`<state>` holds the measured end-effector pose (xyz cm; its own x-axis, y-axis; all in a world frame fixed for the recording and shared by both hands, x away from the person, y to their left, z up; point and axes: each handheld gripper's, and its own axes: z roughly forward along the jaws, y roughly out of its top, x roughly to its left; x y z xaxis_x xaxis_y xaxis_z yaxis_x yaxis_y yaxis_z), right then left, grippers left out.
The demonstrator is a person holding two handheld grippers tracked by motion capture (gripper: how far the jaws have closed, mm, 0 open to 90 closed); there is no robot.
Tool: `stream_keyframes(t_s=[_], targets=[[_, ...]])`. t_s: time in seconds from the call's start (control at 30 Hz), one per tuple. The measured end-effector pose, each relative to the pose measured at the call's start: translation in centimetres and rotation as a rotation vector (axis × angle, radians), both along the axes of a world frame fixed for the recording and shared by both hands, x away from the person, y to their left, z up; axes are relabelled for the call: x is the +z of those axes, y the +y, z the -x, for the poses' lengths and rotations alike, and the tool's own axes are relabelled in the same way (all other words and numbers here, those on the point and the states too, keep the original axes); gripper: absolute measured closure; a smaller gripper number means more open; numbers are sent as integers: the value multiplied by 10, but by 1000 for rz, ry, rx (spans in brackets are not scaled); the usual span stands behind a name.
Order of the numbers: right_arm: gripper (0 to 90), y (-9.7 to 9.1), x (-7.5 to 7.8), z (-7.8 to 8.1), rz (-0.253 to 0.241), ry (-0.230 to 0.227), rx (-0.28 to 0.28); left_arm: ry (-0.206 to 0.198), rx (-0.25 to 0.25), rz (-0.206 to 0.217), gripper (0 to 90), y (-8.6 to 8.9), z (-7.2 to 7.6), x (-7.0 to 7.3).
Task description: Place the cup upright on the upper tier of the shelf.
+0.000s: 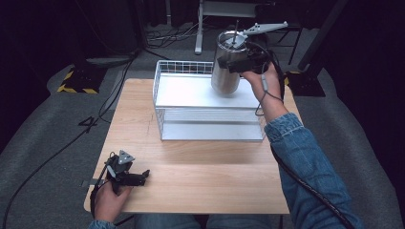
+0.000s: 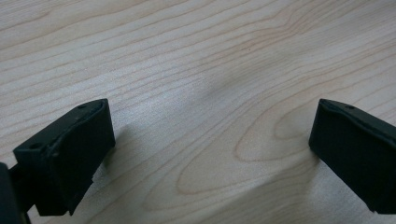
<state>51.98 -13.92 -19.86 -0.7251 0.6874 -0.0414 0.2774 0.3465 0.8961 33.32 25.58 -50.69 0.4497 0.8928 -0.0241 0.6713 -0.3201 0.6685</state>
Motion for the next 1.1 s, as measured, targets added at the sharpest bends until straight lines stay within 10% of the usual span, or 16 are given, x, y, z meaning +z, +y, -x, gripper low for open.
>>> stream_keyframes(t_s=[1.1], targets=[[36,-1,-28,-21,1,62,-9,0,0,0,6,0,0,0]])
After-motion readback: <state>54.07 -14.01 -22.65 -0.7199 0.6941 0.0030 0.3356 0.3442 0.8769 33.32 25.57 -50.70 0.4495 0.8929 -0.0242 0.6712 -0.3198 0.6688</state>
